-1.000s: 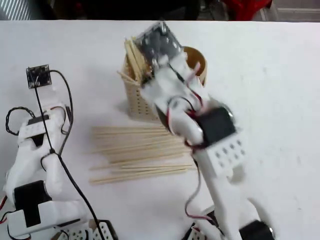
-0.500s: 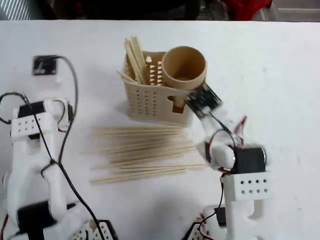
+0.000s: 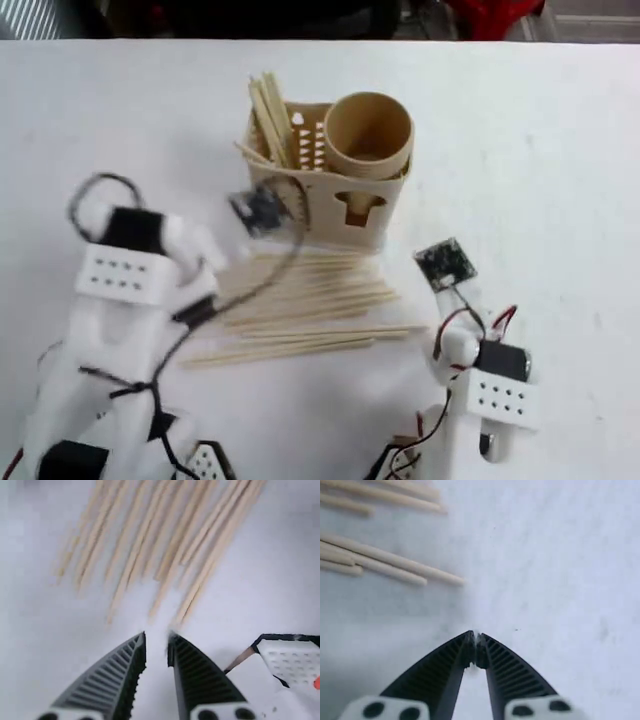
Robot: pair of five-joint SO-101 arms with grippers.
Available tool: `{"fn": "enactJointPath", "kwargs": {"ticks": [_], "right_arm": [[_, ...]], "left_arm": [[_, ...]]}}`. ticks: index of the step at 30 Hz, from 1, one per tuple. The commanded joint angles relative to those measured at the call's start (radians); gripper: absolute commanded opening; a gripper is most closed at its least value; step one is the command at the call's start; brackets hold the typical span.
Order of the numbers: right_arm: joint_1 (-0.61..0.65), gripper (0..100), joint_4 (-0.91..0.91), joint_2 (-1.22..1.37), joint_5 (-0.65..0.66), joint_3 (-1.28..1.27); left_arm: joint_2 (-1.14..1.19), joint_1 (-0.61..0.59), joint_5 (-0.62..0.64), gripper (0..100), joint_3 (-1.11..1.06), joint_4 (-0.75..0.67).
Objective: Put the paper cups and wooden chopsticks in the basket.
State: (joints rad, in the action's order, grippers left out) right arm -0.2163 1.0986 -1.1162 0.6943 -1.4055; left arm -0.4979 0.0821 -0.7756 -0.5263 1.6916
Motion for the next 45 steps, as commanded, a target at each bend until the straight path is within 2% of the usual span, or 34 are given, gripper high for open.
{"fn": "enactJointPath", "kwargs": {"ticks": [1,6,11,19,25,30,37,45], "right_arm": [[-0.018,1.7,-0.088,-0.013,0.003,-0.058],[-0.053,1.7,-0.105,-0.013,-0.029,-0.071],[-0.051,1.7,-0.105,-0.013,-0.031,-0.072],[-0.047,1.7,-0.116,-0.015,-0.031,-0.083],[-0.047,1.7,-0.117,-0.015,-0.031,-0.083],[-0.047,1.7,-0.117,-0.015,-0.031,-0.083],[-0.047,1.7,-0.116,-0.015,-0.031,-0.083],[-0.047,1.7,-0.116,-0.015,-0.031,-0.084]], "left_arm": [[-0.025,0.134,-0.034,9,-0.196,-0.204],[-0.022,0.24,-0.034,10,-0.353,-0.43],[-0.022,0.306,-0.034,17,-0.463,-0.601],[-0.022,0.366,-0.034,17,-0.608,-0.769],[-0.021,0.366,-0.032,16,-0.652,-0.819],[-0.021,0.366,-0.031,7,-0.658,-0.821],[-0.019,0.395,-0.026,15,-0.657,-0.792],[-0.018,0.404,-0.025,12,-0.657,-0.786]]}}
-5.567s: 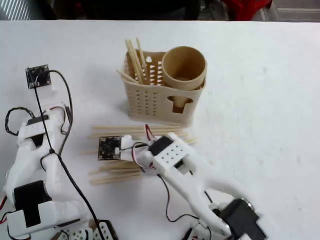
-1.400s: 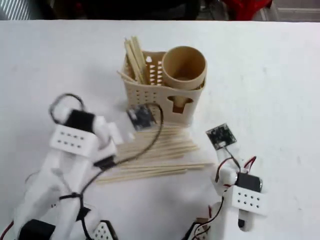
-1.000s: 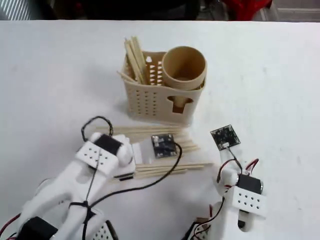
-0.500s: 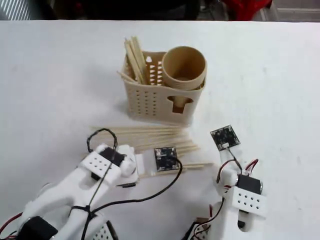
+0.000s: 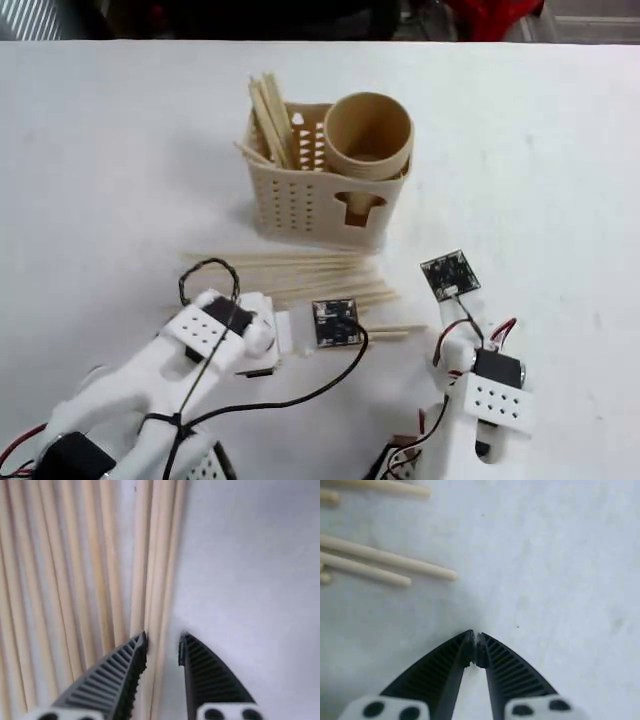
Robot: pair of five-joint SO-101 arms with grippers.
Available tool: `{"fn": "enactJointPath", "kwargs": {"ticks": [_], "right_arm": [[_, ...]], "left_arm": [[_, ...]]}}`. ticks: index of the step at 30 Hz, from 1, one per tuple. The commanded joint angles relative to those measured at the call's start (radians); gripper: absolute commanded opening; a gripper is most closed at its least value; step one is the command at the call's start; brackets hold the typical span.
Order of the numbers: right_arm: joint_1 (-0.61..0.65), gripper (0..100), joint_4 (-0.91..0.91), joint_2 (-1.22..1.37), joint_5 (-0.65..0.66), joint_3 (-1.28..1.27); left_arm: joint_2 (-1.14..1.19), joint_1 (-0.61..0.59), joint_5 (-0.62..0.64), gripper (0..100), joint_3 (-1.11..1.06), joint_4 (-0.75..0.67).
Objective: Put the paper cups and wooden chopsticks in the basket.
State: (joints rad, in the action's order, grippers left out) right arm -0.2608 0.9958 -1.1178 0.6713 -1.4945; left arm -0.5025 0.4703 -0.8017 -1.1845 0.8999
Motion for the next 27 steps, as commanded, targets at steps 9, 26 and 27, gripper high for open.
{"fn": "enactJointPath", "kwargs": {"ticks": [9,26,27], "right_arm": [[-0.002,1.7,-0.013,-0.013,-0.009,0.005],[-0.005,1.7,-0.015,-0.013,-0.012,0.005],[-0.005,1.7,-0.015,-0.013,-0.012,0.005]], "left_arm": [[-0.015,0.012,0.002,3,0.002,0.008],[-0.027,0.001,0.003,2,0.528,0.516],[-0.027,-0.004,0.003,2,0.575,0.548]]}}
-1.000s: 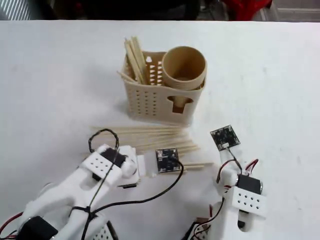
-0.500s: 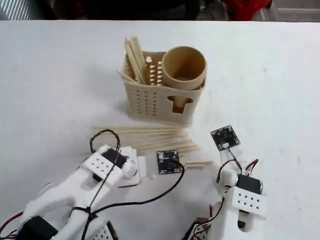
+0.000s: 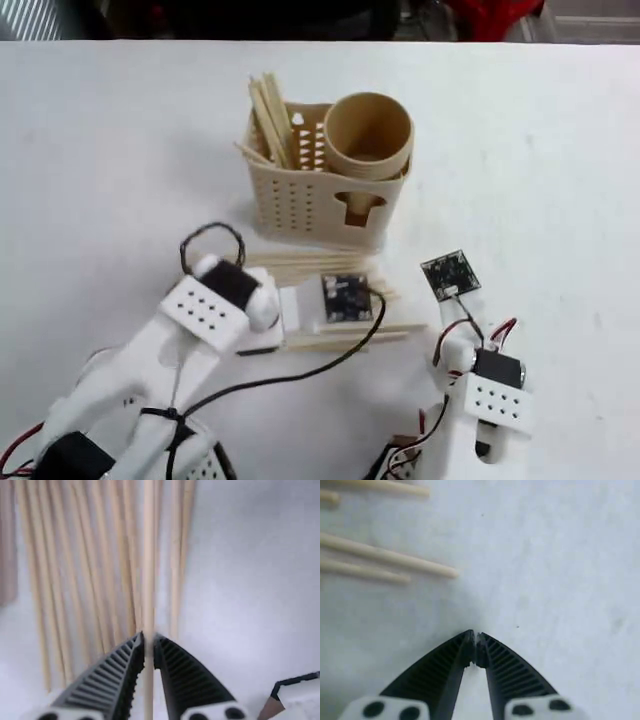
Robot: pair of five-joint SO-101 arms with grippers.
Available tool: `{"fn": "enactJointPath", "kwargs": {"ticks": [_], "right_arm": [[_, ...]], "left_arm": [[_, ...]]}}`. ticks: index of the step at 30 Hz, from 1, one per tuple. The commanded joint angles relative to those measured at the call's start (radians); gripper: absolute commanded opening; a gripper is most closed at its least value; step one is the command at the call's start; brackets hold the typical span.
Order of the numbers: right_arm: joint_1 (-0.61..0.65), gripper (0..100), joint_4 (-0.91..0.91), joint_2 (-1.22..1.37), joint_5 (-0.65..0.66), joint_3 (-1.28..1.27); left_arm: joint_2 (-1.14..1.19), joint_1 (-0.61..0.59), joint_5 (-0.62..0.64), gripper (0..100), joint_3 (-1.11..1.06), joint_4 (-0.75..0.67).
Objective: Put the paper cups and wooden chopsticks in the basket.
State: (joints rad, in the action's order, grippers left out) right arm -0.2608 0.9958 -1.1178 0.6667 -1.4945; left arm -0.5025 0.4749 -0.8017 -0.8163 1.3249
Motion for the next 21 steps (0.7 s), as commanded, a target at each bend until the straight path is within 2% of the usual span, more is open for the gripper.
{"fn": "enactJointPath", "kwargs": {"ticks": [1,7,12,16,21], "right_arm": [[-0.005,1.7,-0.015,-0.013,-0.008,0.005],[-0.004,1.7,-0.015,-0.013,-0.008,0.005],[-0.004,1.7,-0.015,-0.013,-0.006,0.005],[-0.002,1.7,-0.015,-0.013,-0.006,0.005],[-0.002,1.7,-0.015,-0.013,-0.006,0.005]], "left_arm": [[-0.027,-0.019,0.003,2,0.259,0.149],[-0.028,-0.081,0.078,2,0.703,0.305],[-0.019,-0.081,0.252,2,1.111,0.339],[-0.019,-0.081,0.39,2,1.237,0.229],[-0.016,-0.145,0.58,2,1.166,-0.083]]}}
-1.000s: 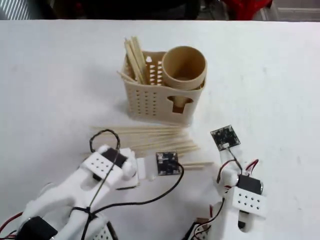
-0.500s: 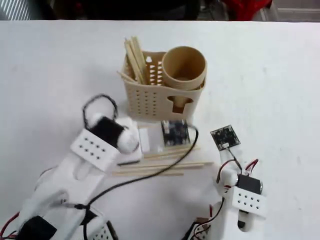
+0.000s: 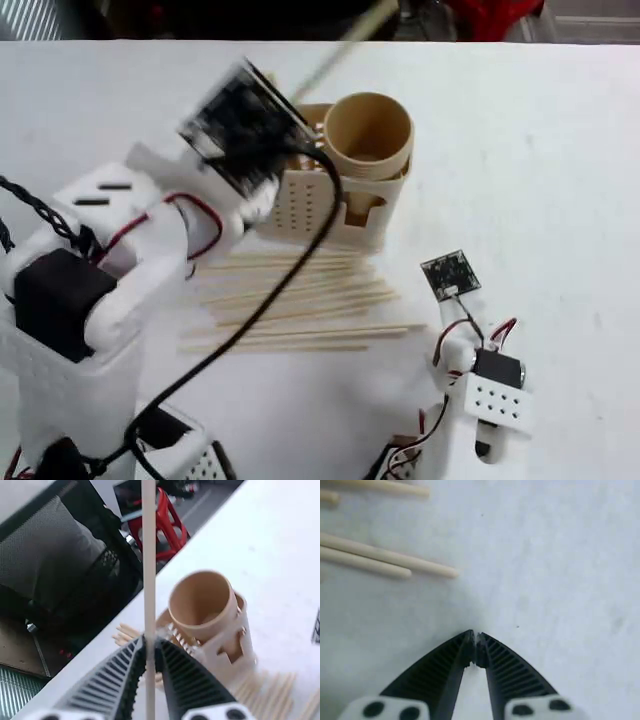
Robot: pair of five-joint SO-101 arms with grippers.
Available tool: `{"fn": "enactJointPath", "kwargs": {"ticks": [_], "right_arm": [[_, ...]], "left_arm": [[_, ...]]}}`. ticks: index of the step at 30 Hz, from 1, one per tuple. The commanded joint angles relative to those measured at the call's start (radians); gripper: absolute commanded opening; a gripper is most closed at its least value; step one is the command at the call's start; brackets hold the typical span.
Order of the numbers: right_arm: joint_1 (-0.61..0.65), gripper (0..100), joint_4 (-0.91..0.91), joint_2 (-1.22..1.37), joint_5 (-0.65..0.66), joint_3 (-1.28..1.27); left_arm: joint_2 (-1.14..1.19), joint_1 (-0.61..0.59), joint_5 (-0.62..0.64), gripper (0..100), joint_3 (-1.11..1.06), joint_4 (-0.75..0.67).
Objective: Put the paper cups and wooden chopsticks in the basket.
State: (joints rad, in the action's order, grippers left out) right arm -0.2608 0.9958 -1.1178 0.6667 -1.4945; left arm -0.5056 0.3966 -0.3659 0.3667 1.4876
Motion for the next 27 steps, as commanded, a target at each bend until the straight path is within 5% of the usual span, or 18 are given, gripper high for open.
{"fn": "enactJointPath", "kwargs": {"ticks": [1,8,13,18,27], "right_arm": [[-0.004,1.7,-0.015,-0.013,-0.006,0.003],[-0.002,1.7,-0.016,-0.013,-0.006,0.003],[-0.001,1.7,-0.016,-0.013,-0.005,0.003],[-0.001,1.7,-0.025,-0.013,-0.009,-0.002],[-0.001,1.7,-0.027,-0.013,-0.009,-0.003]], "left_arm": [[-0.013,-0.088,0.175,2,-0.061,-0.33],[-0.015,-0.231,0.456,2,-0.531,-0.947],[-0.013,-0.234,0.559,2,-0.783,-1.211],[0.004,-0.228,0.575,2,-0.901,-1.323],[0.137,-0.259,0.572,2,-0.91,-1.274]]}}
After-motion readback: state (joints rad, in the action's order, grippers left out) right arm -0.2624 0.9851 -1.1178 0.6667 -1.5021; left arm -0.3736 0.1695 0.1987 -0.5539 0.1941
